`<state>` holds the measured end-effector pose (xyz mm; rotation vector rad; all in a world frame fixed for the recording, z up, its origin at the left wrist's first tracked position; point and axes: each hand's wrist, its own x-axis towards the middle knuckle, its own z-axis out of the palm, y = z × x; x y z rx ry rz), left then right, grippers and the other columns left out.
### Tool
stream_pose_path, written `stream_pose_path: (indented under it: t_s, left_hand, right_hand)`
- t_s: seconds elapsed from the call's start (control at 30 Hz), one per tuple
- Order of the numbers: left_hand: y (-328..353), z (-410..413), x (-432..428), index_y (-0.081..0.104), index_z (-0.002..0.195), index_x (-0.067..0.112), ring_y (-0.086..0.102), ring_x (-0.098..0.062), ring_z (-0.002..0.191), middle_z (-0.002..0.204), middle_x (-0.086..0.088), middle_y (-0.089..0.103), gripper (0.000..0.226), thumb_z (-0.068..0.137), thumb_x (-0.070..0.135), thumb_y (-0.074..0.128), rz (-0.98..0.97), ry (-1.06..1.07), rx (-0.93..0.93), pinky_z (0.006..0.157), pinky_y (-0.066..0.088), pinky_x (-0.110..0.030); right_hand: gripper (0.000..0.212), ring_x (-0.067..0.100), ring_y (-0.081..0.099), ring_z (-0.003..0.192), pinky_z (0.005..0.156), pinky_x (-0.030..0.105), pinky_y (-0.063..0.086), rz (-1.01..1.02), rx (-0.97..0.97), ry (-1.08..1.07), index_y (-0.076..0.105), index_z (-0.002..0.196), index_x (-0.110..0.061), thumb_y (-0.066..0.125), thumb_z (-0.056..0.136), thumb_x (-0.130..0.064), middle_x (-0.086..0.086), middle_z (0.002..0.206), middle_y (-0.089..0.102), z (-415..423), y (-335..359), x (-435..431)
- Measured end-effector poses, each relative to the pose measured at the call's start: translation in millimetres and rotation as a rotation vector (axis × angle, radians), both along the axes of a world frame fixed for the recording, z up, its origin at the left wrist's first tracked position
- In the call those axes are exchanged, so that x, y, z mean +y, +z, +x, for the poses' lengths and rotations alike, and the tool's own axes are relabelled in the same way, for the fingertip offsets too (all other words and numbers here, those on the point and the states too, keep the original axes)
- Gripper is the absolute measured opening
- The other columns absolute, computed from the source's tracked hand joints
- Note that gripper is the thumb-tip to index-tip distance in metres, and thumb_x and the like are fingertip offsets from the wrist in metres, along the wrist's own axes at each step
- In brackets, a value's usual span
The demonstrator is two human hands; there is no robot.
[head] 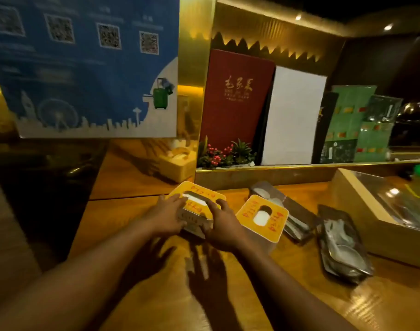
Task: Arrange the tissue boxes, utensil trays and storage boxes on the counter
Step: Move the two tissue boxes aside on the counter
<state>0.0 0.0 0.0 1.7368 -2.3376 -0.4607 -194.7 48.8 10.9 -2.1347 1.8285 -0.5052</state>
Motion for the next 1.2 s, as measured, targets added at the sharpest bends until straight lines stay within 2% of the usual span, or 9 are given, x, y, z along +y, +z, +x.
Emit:
stream_pose_path:
  t_s: [0.1,0.23,0.33,0.4,0.5,0.6,0.7,0.9,1.2]
  left_hand:
    - [-13.1,8.6,3.1,0.023,0.156,0.035,0.009,-0.035,0.151,0.166,0.005,0.016,0.086,0.084,0.047,0.069,-0.051,0.002,-0.031,0.117,0.028,-0.055]
    - [-23.4,16.5,12.8,0.029,0.153,0.035,0.013,-0.032,0.15,0.161,0.005,0.027,0.084,0.08,0.053,0.065,-0.22,-0.019,-0.09,0.12,0.019,-0.055]
    - [-30.9,21.5,24.5,0.042,0.146,0.033,0.019,-0.03,0.148,0.148,0.006,0.04,0.071,0.081,0.049,0.066,-0.316,-0.02,-0.046,0.12,0.014,-0.057]
    - [-33.3,25.7,30.8,0.053,0.136,0.031,0.032,-0.025,0.14,0.136,0.006,0.048,0.059,0.081,0.044,0.069,-0.394,-0.029,0.023,0.118,0.022,-0.055]
    - [-35.0,31.0,32.4,0.058,0.13,0.026,0.04,-0.017,0.127,0.128,0.006,0.049,0.053,0.081,0.037,0.075,-0.43,-0.026,0.123,0.109,0.04,-0.041]
    - [-36.9,30.6,33.6,0.059,0.131,0.021,0.041,-0.012,0.126,0.127,0.007,0.047,0.052,0.082,0.028,0.078,-0.388,-0.03,0.243,0.101,0.047,-0.03]
    - [-39.8,29.9,38.1,0.061,0.13,0.019,0.044,-0.013,0.125,0.126,0.007,0.048,0.049,0.083,0.022,0.077,-0.386,-0.022,0.283,0.099,0.052,-0.034]
    - [-40.5,28.5,48.9,0.069,0.122,0.016,0.053,-0.014,0.114,0.118,0.005,0.052,0.035,0.087,0.017,0.074,-0.431,0.047,0.319,0.085,0.059,-0.033]
    - [-42.0,28.7,55.6,0.068,0.12,0.016,0.056,-0.014,0.112,0.119,0.007,0.051,0.033,0.087,0.015,0.073,-0.414,0.076,0.32,0.079,0.06,-0.03]
  right_hand:
    - [0.08,0.038,0.021,0.148,0.115,0.05,0.034,0.038,0.049,-0.047,0.022,0.156,-0.029,0.064,0.091,-0.047,0.012,0.166,0.009,13.0,-10.5,-2.2]
    - [0.065,0.036,0.028,0.144,0.112,0.045,0.039,-0.016,0.044,-0.084,0.038,0.147,-0.024,0.067,0.091,-0.041,0.012,0.162,0.017,23.0,-29.2,-2.8]
    - [0.049,0.03,0.036,0.14,0.107,0.038,0.043,-0.077,-0.003,-0.083,0.051,0.132,-0.022,0.071,0.089,-0.034,0.008,0.158,0.025,24.1,-31.9,-2.6]
    - [0.041,0.027,0.038,0.139,0.106,0.037,0.044,-0.092,-0.023,-0.065,0.055,0.124,-0.021,0.074,0.088,-0.03,0.006,0.158,0.028,22.8,-31.0,-2.7]
    - [0.027,0.026,0.043,0.137,0.104,0.036,0.048,-0.104,-0.034,-0.056,0.06,0.115,-0.021,0.072,0.09,-0.021,0.004,0.155,0.035,21.5,-28.4,-3.3]
    - [0.033,0.024,0.05,0.13,0.1,0.033,0.05,-0.097,-0.061,-0.048,0.062,0.116,-0.016,0.076,0.086,-0.014,0.003,0.148,0.044,20.2,-25.3,-5.3]
    - [0.044,0.023,0.056,0.123,0.095,0.028,0.05,-0.085,-0.079,-0.044,0.06,0.126,-0.009,0.075,0.085,-0.007,0.005,0.143,0.051,18.4,-21.6,-6.2]
    - [0.044,0.022,0.058,0.12,0.089,0.027,0.052,-0.076,-0.071,-0.036,0.056,0.129,-0.011,0.07,0.088,-0.002,0.003,0.133,0.06,15.0,-19.3,-5.7]
    - [0.043,0.021,0.058,0.121,0.084,0.027,0.052,-0.098,-0.084,-0.008,0.053,0.13,-0.015,0.068,0.091,-0.007,0.0,0.133,0.061,14.8,-24.2,-2.6]
